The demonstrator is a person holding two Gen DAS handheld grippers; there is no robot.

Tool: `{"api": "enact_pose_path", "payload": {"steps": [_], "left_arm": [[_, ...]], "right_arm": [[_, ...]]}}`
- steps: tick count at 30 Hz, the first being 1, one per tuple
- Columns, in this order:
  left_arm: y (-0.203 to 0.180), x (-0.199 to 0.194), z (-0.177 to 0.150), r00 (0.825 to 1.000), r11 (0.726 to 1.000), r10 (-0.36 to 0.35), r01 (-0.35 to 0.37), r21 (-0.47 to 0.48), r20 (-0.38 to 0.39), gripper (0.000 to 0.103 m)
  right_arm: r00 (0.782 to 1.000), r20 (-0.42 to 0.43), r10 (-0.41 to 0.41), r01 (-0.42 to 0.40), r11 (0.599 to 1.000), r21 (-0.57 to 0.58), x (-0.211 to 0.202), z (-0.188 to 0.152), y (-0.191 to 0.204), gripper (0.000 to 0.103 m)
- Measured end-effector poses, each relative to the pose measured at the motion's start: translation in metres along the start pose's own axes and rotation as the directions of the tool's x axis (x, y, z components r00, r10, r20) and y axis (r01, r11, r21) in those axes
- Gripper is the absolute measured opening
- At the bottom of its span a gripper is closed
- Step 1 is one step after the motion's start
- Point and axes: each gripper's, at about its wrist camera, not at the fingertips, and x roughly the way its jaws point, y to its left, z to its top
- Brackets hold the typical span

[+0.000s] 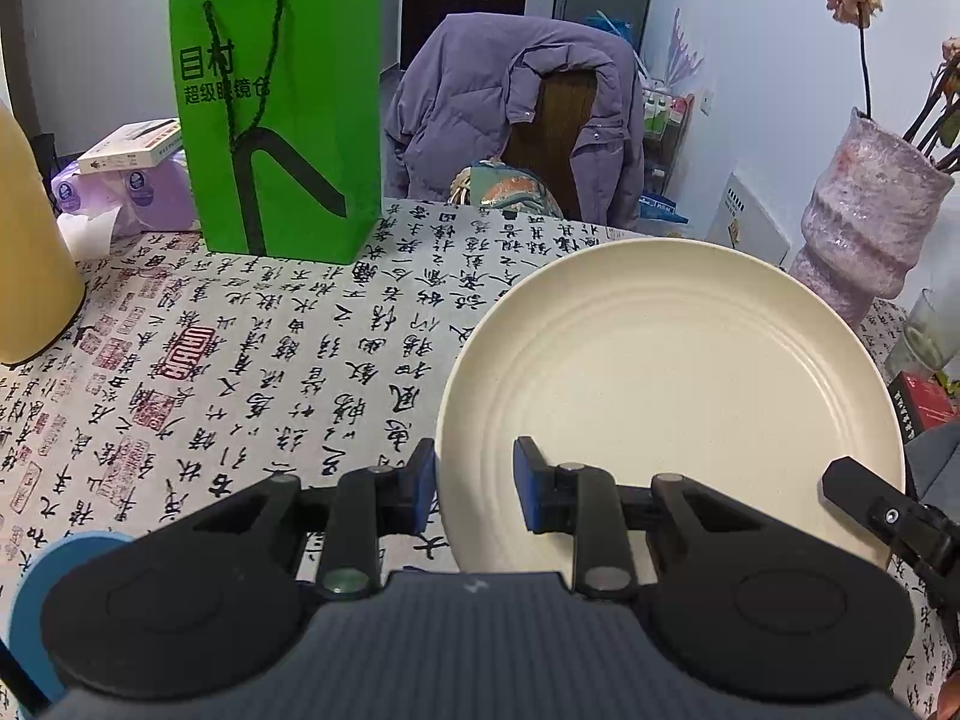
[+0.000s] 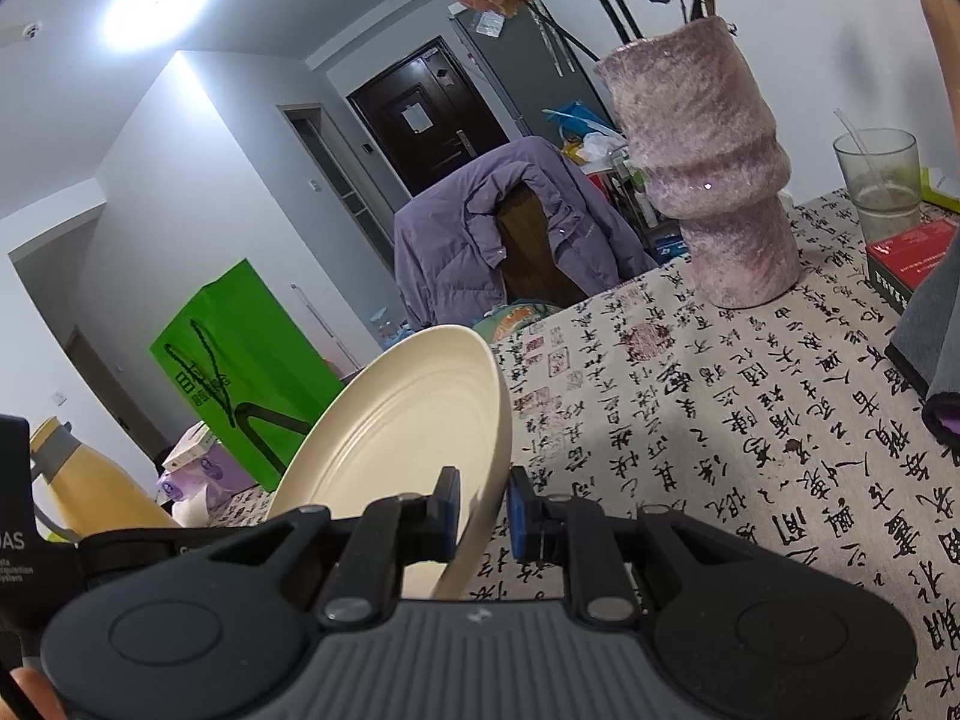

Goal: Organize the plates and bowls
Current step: 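Carry the held cream plate with both tools back toward the blue bowl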

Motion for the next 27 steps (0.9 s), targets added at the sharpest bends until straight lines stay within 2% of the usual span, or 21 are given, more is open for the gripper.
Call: {"api": "enact_pose_path", "payload": {"steps": [27], "left_arm": [[0.042,-0.080,-0.029,0.999,1.000,0.001,0.000,-0.021,0.054,0.027]], "right_arm": [[0.999,0.032,0.025,-0.025,1.000,-0.013,-0.068,-0.028,0.057,0.016]]}}
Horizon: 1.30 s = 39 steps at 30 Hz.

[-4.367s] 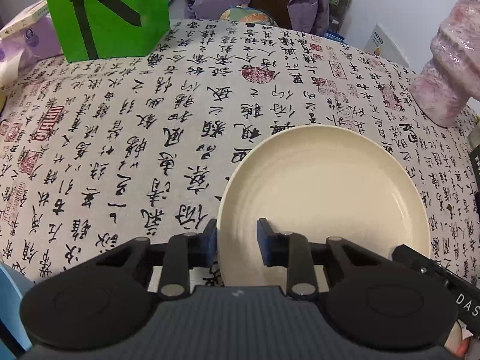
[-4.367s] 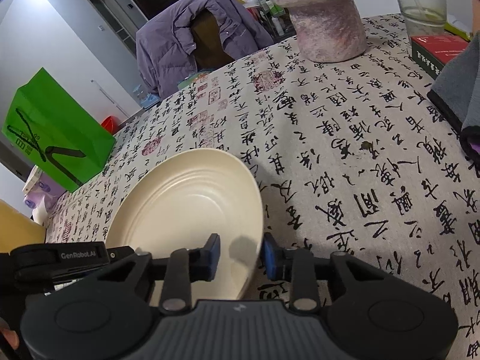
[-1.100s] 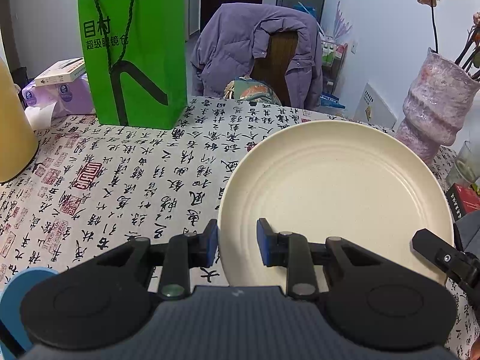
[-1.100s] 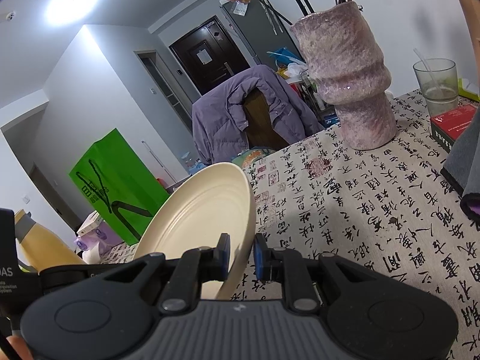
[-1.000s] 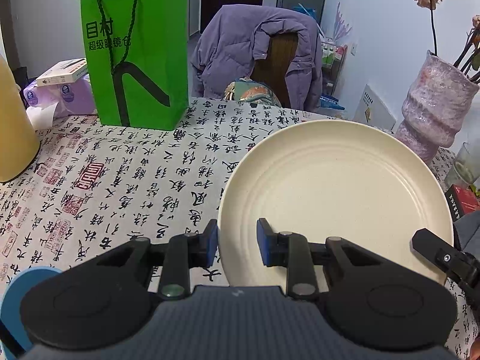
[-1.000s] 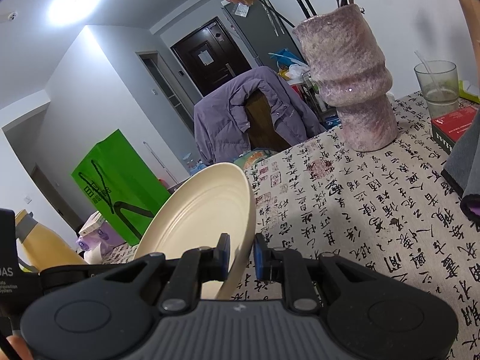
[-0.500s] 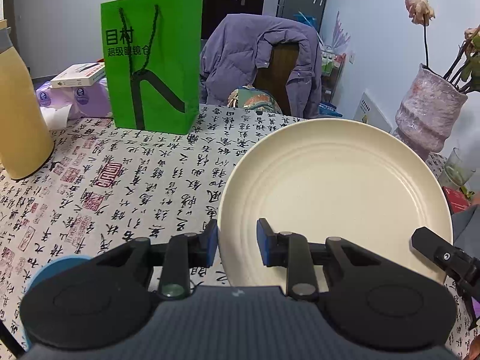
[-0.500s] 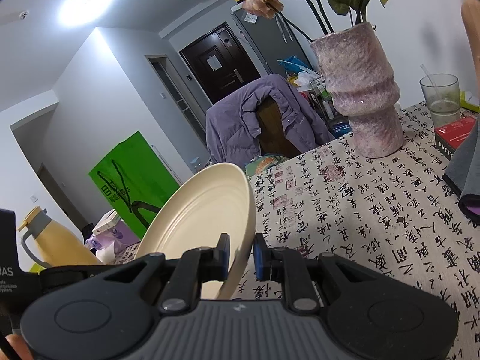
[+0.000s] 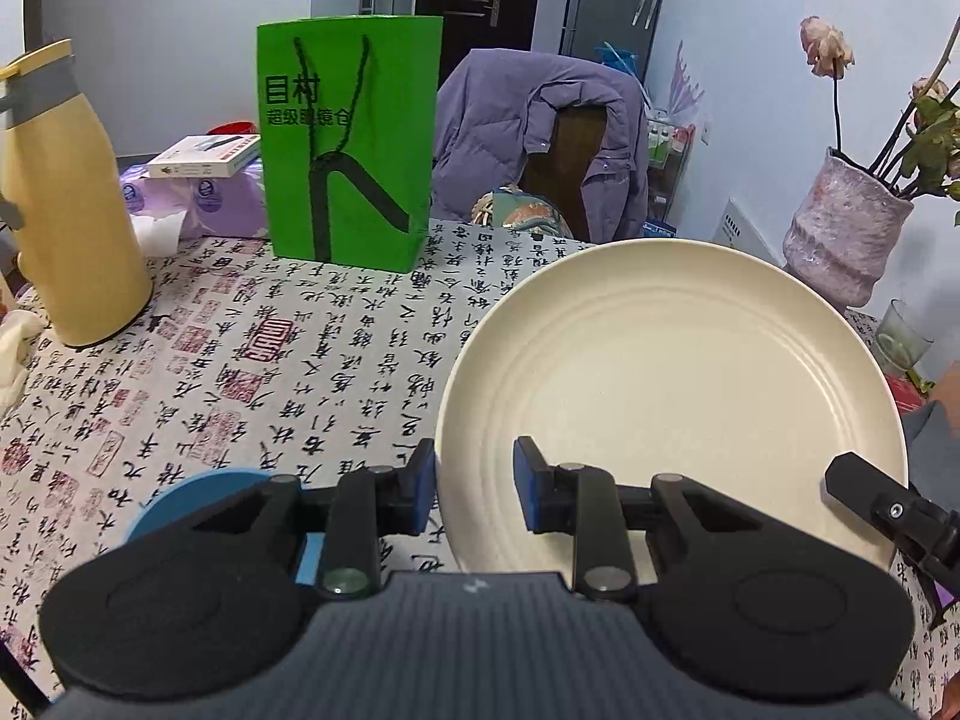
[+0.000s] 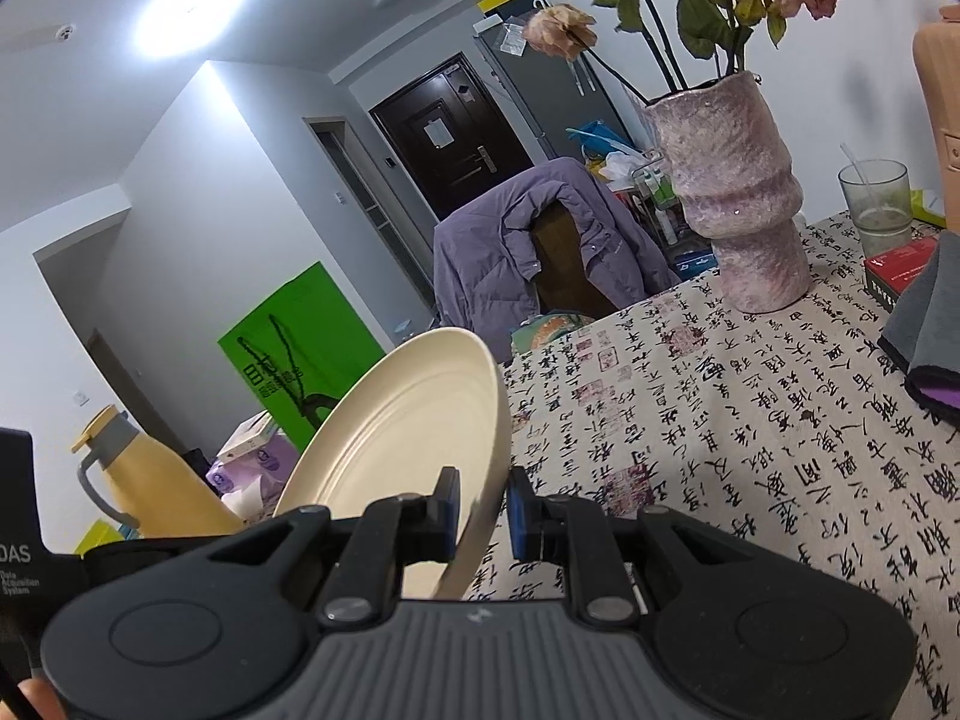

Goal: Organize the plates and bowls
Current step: 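Carry the held cream plate with both tools back toward the blue bowl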

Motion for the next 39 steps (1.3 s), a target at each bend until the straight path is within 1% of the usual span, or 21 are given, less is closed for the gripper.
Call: {"api": "enact_pose_path", "payload": {"steps": [20,39], "left_arm": [[0.029,-0.045,-0.029,1.000,1.000,-0.021,0.021,-0.021,0.021,0.027],[0.045,-0.068,-0.044,0.999,0.999,-0.030,0.032,-0.042,0.032,0.027]], "right_arm": [[1.000,0.016,-0.001,0.002,1.000,-0.021,-0.045,-0.028,0.035,0.016],[1.000,0.022,0.000,0.001,0.999,-0.042,-0.067,-0.042,0.051,0.016]]}}
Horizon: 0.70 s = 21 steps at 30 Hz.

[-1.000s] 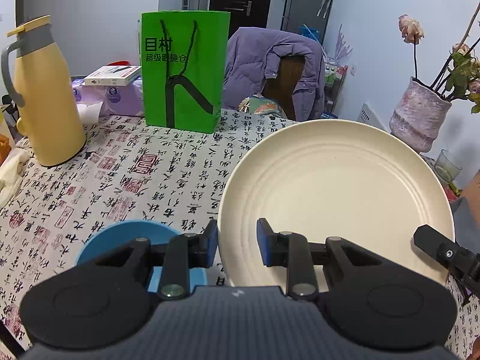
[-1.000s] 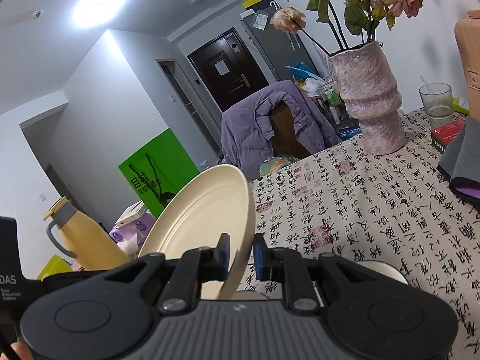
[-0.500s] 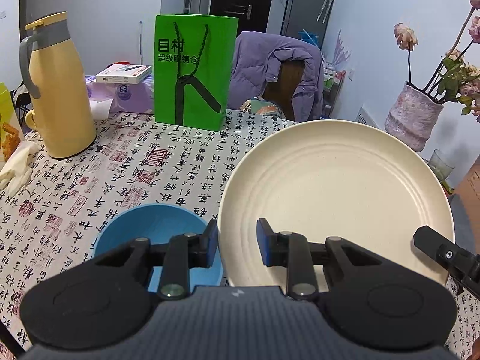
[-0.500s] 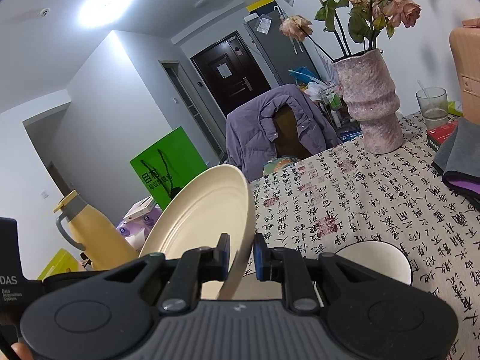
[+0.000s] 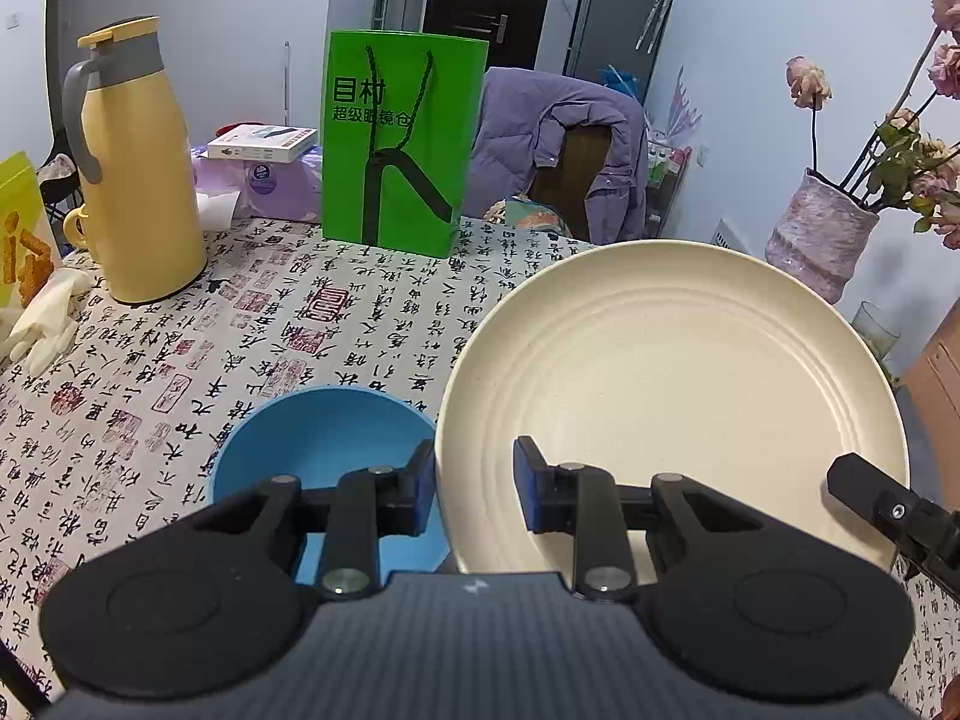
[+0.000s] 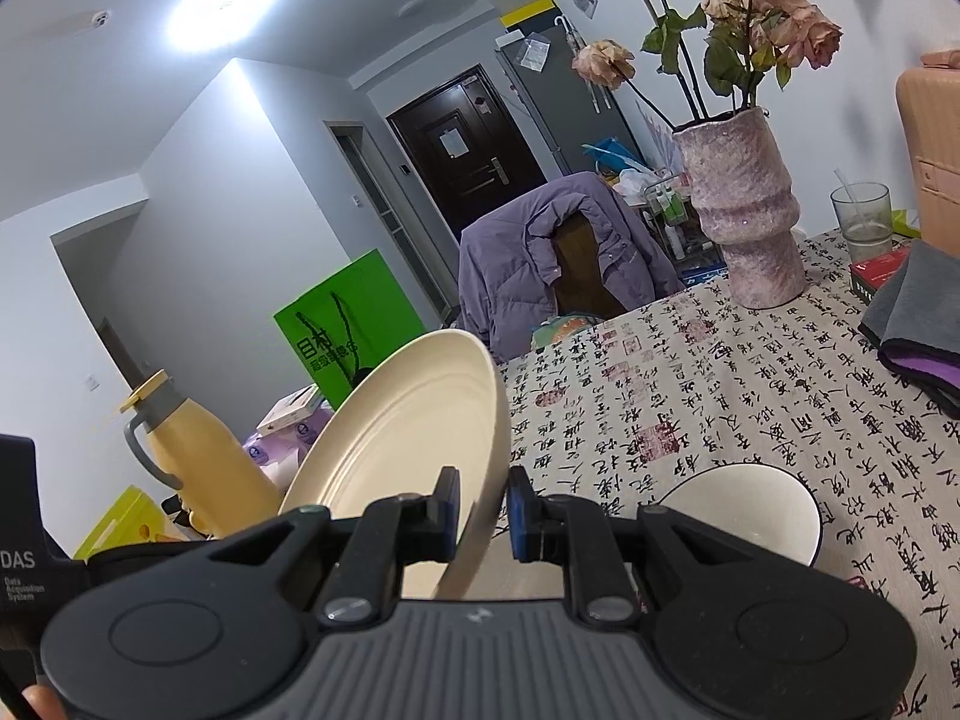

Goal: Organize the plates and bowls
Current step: 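Carry the held cream plate with both tools back toward the blue bowl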

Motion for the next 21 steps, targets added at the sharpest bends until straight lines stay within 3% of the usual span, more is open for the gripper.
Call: {"api": "enact_pose_path", "payload": {"steps": [21], "left_arm": [[0.024,-0.043,-0.024,0.999,1.000,-0.019,0.020,-0.014,0.025,0.027]], "right_arm": [[1.000,0.014,0.010,-0.010,1.000,-0.023,-0.040,-0.024,0.025,0.016]]}}
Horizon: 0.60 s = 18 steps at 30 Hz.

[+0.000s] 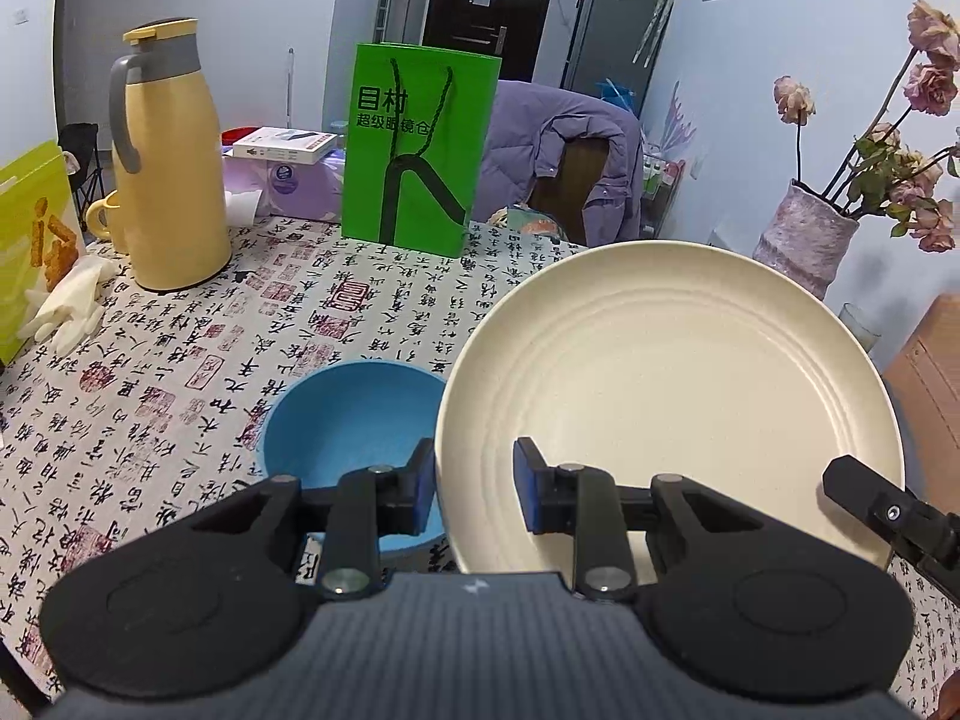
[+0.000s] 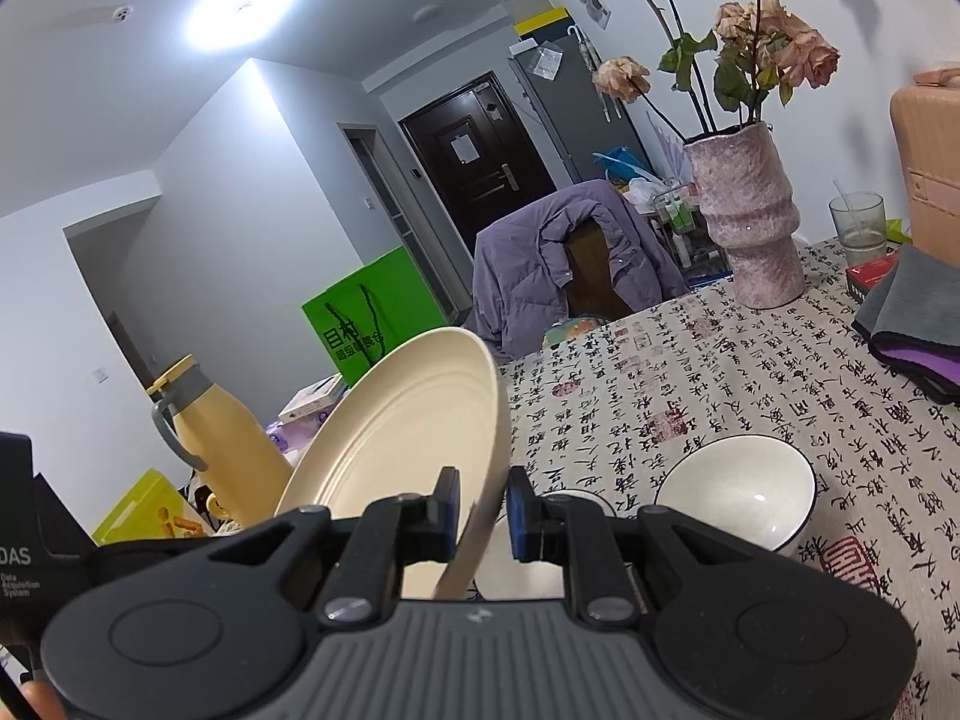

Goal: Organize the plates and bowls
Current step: 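Carry the held cream plate with both tools back toward the blue bowl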

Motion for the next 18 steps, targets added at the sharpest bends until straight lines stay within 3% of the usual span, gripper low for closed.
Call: {"api": "enact_pose_path", "payload": {"steps": [18], "left_arm": [[0.021,-0.032,-0.023,1.000,1.000,-0.009,0.009,-0.015,0.016,0.027]], "right_arm": [[1.000,0.005,0.007,-0.007,1.000,-0.017,-0.029,-0.023,0.019,0.016]]}}
